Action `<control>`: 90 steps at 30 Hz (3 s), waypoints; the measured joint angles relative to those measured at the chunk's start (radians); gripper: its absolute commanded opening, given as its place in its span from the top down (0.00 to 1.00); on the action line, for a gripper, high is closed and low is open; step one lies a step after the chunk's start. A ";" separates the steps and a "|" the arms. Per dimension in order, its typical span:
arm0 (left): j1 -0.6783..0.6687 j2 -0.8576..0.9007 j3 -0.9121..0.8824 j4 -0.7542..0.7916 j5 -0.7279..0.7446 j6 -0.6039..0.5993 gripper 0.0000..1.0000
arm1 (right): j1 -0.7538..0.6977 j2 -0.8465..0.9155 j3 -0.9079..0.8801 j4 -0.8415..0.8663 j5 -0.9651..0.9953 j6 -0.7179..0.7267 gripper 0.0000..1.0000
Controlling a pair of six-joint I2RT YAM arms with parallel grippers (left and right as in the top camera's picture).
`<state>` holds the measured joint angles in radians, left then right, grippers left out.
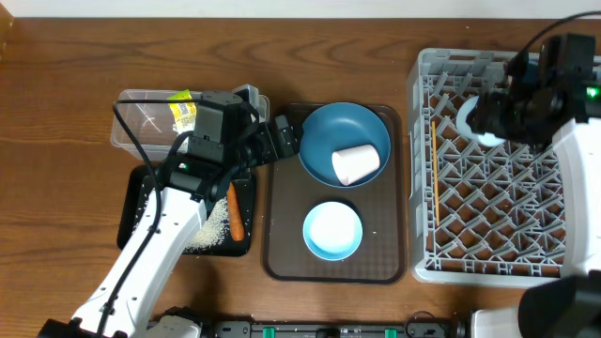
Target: Sort waste into correct bins and load items into the dishwasher rack
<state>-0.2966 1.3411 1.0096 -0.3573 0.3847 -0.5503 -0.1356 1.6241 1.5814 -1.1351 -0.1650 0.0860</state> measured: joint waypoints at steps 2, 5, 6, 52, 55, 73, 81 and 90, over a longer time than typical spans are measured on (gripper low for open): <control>0.000 0.000 0.000 0.000 0.000 0.000 0.00 | 0.000 0.020 0.011 0.001 0.014 -0.001 0.94; 0.000 0.000 0.000 0.000 0.000 0.000 0.00 | -0.001 0.039 0.011 0.001 0.047 -0.003 0.94; 0.000 0.000 0.000 0.000 0.000 0.000 0.00 | -0.001 0.045 0.011 0.001 0.058 -0.006 0.94; 0.000 0.000 0.000 0.000 0.000 0.000 0.01 | -0.018 0.234 0.017 -0.002 0.106 0.002 0.99; 0.000 0.000 0.000 0.000 0.000 0.000 0.00 | -0.018 0.234 0.014 -0.001 0.106 0.002 0.99; 0.000 0.000 0.000 0.000 0.000 0.000 0.01 | -0.017 0.234 -0.035 0.036 0.085 0.002 0.98; 0.000 0.000 0.000 0.000 0.000 0.000 0.01 | -0.017 0.234 -0.039 0.038 0.084 0.002 0.96; 0.000 0.000 0.000 0.000 0.000 0.000 0.01 | -0.018 0.234 -0.035 0.003 0.066 0.024 0.99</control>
<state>-0.2966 1.3411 1.0096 -0.3569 0.3851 -0.5503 -0.1532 1.8580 1.5467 -1.1320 -0.0990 0.1097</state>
